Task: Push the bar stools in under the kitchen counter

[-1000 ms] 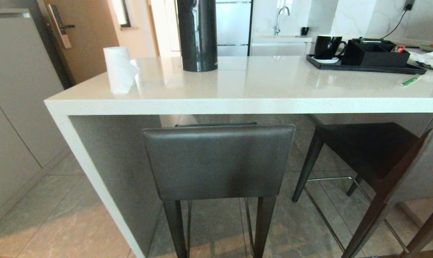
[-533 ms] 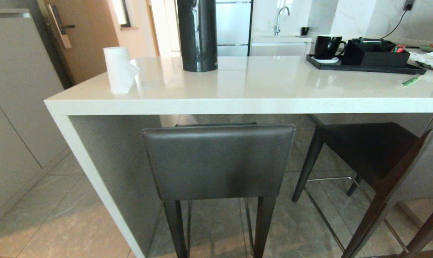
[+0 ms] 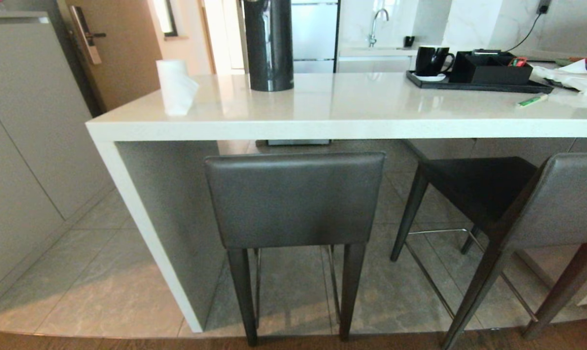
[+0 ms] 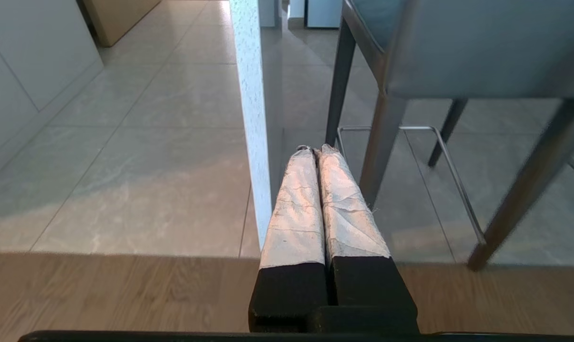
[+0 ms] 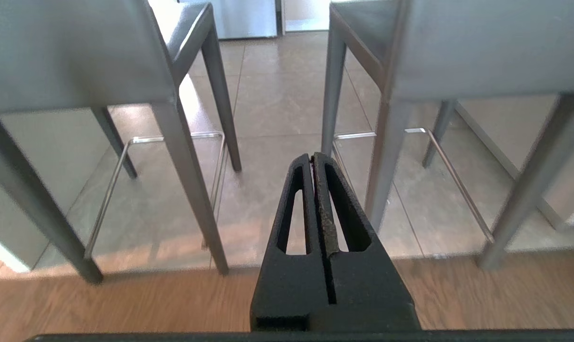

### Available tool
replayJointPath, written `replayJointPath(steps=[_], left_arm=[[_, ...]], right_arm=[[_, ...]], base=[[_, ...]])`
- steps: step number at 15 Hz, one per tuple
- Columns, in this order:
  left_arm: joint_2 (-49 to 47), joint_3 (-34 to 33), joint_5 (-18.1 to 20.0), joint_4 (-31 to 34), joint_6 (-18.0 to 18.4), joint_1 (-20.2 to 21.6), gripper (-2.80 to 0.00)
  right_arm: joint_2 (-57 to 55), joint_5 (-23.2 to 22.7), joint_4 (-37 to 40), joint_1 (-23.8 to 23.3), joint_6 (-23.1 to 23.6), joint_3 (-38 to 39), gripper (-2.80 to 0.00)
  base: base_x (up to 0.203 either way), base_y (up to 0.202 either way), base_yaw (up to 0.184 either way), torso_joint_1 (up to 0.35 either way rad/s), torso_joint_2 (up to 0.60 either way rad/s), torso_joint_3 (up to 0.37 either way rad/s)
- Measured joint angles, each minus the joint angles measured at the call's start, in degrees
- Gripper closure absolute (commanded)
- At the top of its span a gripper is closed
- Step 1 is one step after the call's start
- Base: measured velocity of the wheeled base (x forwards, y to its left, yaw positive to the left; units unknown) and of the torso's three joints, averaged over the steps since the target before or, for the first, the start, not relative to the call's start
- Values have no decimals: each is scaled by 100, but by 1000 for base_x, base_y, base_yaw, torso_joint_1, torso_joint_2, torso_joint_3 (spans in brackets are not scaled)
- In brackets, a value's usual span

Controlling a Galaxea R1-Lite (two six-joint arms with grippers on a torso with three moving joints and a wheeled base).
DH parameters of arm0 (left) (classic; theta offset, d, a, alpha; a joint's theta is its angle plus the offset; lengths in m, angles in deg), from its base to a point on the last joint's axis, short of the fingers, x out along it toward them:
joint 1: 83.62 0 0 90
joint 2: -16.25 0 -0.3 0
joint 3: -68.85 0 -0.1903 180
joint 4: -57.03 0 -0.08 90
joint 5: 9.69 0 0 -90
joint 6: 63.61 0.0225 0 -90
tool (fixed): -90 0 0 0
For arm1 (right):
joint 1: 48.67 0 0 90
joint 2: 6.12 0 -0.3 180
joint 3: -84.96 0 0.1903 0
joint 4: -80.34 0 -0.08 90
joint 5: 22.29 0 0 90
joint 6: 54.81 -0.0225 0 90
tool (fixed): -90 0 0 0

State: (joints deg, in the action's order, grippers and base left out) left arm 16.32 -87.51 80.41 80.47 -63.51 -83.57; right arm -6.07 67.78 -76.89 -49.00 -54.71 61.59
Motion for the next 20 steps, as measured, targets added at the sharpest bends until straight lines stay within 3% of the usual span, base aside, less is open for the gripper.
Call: replayJointPath(steps=[11, 20], left_arm=[[0, -3, -10, -31, -10, -2, 0], [-5, -5, -8, -31, -7, 2, 0]], right_arm=[[0, -4, 1, -2, 4, 0, 0], [0, -2, 0, -2, 8, 0, 0]], base=[[-24, -6, 0, 0, 1, 1], [0, -187, 0, 3, 2, 3]])
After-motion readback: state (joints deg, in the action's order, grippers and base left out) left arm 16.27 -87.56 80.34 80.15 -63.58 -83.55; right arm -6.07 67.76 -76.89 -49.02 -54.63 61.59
